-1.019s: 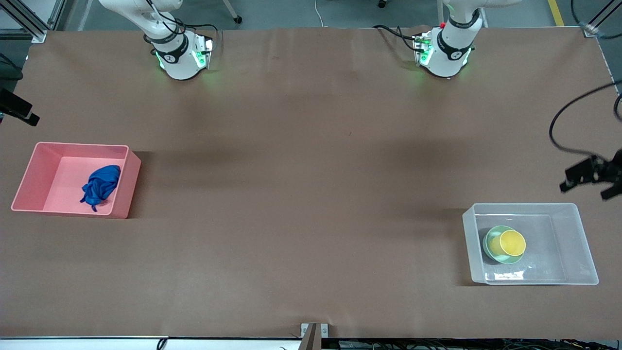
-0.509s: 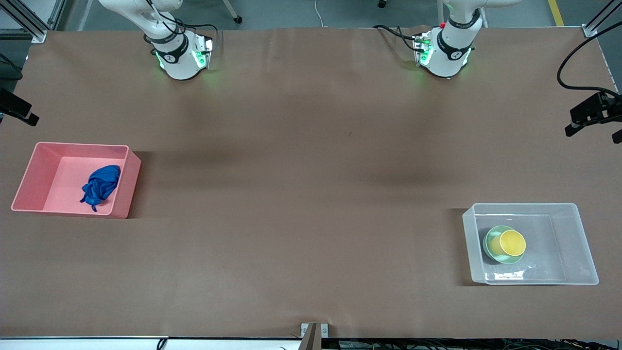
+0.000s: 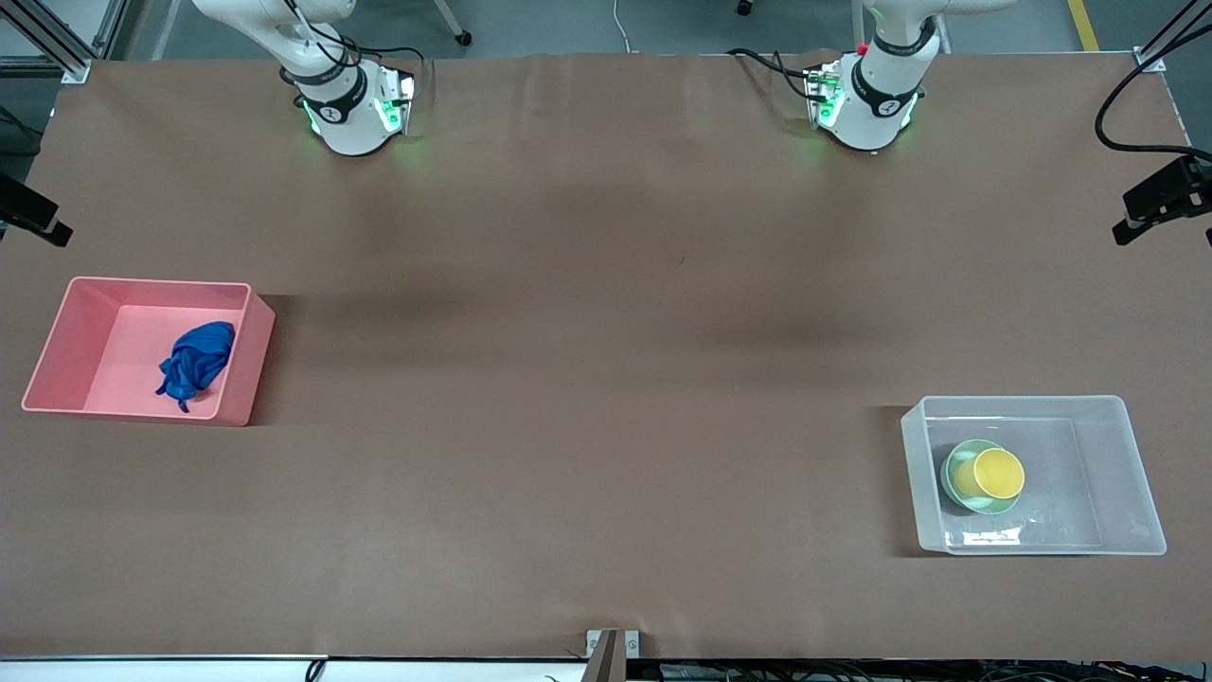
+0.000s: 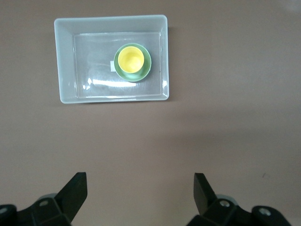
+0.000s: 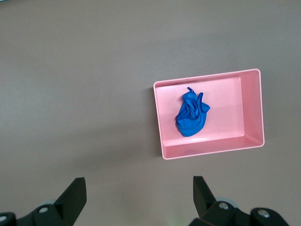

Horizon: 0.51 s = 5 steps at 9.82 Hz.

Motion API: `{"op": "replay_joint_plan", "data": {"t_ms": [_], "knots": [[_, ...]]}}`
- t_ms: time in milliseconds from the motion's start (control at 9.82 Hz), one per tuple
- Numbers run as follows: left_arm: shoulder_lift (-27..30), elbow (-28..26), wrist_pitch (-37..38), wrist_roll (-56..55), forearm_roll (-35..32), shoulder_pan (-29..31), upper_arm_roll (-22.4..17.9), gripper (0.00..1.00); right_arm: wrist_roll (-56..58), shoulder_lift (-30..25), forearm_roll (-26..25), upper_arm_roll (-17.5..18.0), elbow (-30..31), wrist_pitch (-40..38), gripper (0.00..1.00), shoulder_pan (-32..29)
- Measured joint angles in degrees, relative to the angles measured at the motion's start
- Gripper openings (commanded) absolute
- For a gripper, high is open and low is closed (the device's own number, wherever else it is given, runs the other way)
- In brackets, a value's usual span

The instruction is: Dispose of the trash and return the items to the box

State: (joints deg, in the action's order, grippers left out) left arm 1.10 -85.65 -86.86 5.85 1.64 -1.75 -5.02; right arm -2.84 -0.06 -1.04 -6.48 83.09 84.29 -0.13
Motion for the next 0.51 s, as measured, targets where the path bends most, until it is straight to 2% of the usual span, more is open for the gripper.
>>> {"op": "replay_joint_plan", "data": {"t_ms": [509], "knots": [[0.07, 0.03, 2.08, -0.31, -1.11, 0.08, -0.02, 1.00, 1.02, 0.00, 0.00, -0.22, 0.01, 0.17, 1.00, -0.05]]}}
